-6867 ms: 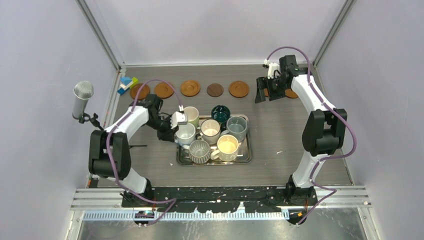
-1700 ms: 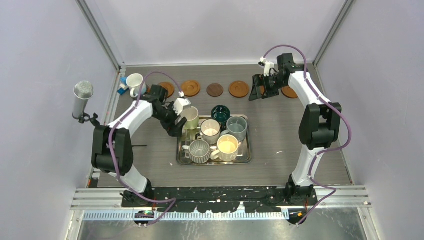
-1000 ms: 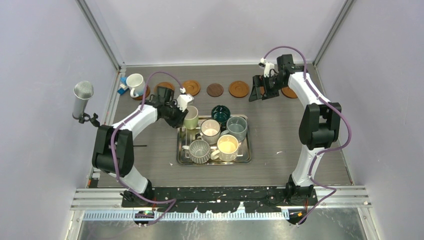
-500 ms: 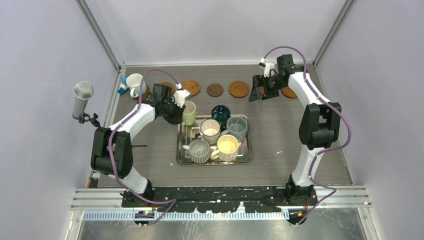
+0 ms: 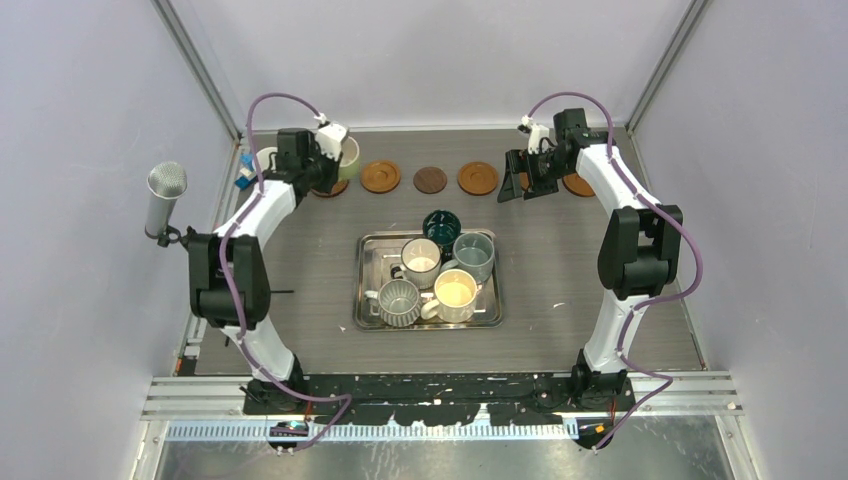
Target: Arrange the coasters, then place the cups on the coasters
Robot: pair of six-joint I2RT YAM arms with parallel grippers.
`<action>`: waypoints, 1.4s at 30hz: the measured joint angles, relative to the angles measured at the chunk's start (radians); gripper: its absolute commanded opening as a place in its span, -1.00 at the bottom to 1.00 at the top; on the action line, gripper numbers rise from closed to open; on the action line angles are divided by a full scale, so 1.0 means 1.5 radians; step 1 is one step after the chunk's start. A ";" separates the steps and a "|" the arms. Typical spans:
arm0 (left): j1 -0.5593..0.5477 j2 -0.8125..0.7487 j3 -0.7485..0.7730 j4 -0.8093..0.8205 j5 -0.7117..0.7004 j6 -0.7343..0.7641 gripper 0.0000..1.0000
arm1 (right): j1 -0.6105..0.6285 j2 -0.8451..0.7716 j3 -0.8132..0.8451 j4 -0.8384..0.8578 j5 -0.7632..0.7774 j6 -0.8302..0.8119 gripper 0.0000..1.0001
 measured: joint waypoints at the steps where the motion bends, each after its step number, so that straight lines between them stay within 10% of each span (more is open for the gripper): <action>1: 0.008 0.016 0.013 0.005 -0.001 0.000 -1.00 | 0.000 0.000 0.000 0.000 0.000 0.000 0.76; 42: 0.099 0.187 0.110 0.024 0.016 -0.036 -0.94 | 0.004 0.000 0.000 0.000 0.011 -0.001 0.76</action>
